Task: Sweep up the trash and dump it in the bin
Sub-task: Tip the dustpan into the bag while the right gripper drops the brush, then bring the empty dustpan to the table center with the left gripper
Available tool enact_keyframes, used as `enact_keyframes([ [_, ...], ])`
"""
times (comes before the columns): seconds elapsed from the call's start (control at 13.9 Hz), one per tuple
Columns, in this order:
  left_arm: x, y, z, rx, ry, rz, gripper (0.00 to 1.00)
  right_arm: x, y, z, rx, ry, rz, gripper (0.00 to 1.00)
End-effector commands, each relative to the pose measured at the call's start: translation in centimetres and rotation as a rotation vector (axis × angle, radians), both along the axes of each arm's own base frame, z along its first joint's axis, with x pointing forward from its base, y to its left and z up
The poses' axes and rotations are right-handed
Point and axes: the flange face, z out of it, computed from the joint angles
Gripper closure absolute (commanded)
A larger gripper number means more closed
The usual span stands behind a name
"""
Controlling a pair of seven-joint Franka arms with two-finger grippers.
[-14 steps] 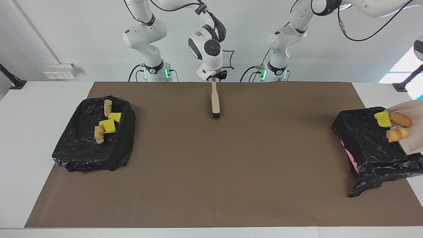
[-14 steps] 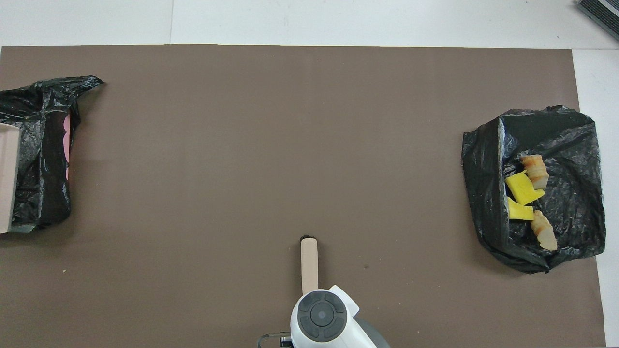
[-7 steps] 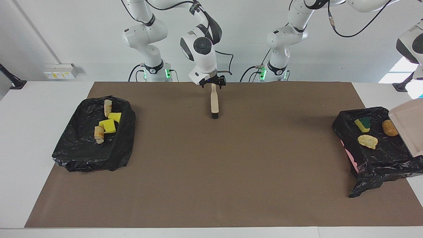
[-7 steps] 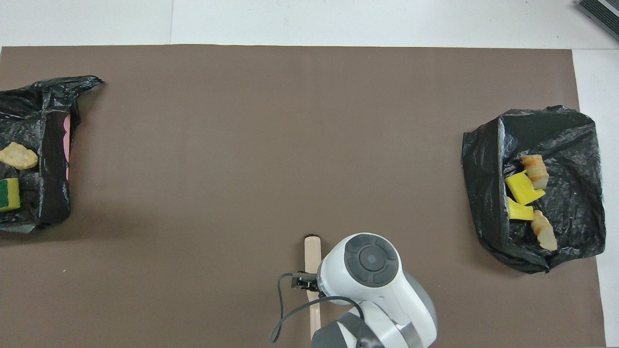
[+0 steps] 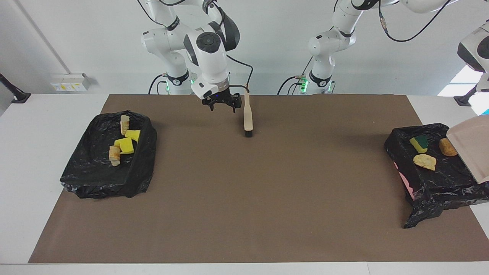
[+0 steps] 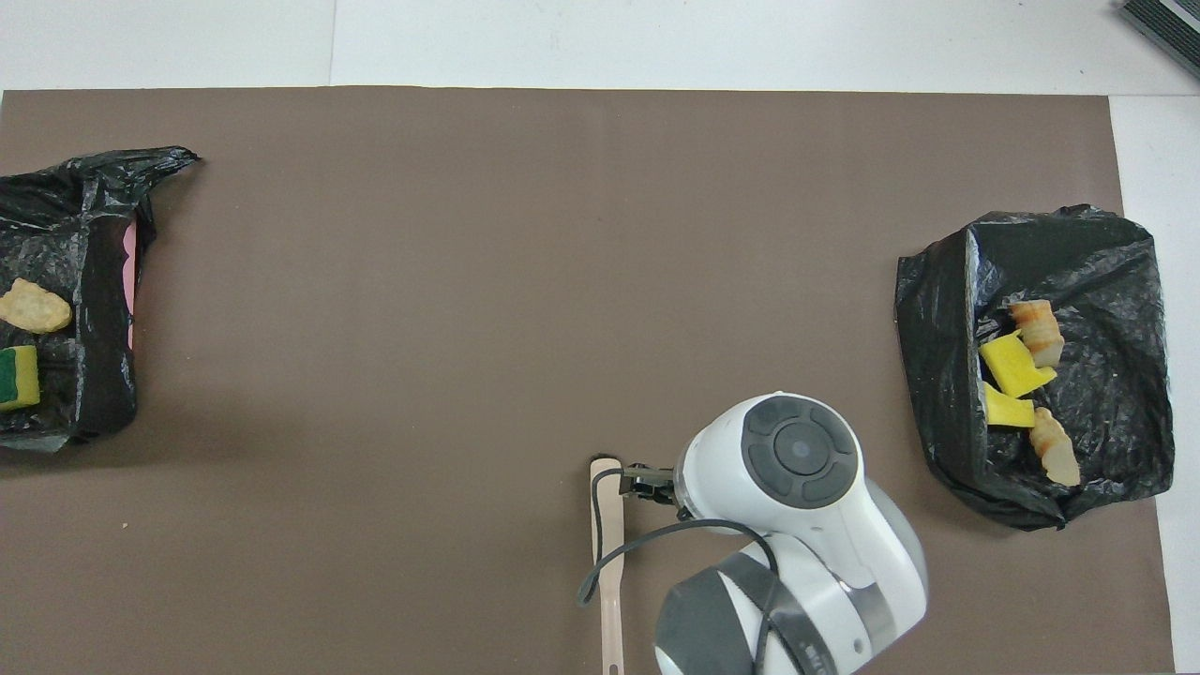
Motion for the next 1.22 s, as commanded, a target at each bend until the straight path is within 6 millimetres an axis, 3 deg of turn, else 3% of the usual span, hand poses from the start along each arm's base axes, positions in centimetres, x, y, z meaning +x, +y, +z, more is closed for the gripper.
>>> enact_keyframes([
  [0.0,0.0,-2.5,-0.2,-0.103,0.031,0.046,1.0,2.7,-3.9,2.8,0.0,-0.023,0.046,0.0],
  [0.22,0.3,-8.0,-2.2,-0.29,0.102,0.089,1.0,4.7,-7.3,4.7,-0.002,-0.067,0.08,0.0],
  [0.29,0.6,-11.3,-2.7,-0.35,0.114,0.085,1.0,5.3,-8.0,5.5,-0.019,-0.075,0.092,0.0],
  [0.43,0.3,-14.6,-3.3,-0.408,0.079,0.157,1.0,6.3,-8.4,6.7,-0.047,-0.079,0.107,0.0],
  [0.58,-0.3,-17.7,-5.1,-0.456,0.083,0.248,1.0,7.0,-8.8,8.0,-0.065,-0.099,0.108,0.0],
  [0.79,-1.8,-21.0,-7.2,-0.544,-0.018,0.431,1.0,7.8,-10.4,9.6,-0.077,-0.135,0.083,0.0],
  [1.15,-5.1,-31.1,-9.7,-0.646,-0.166,0.748,1.0,8.0,-11.3,13.3,-0.069,-0.195,0.064,0.0],
])
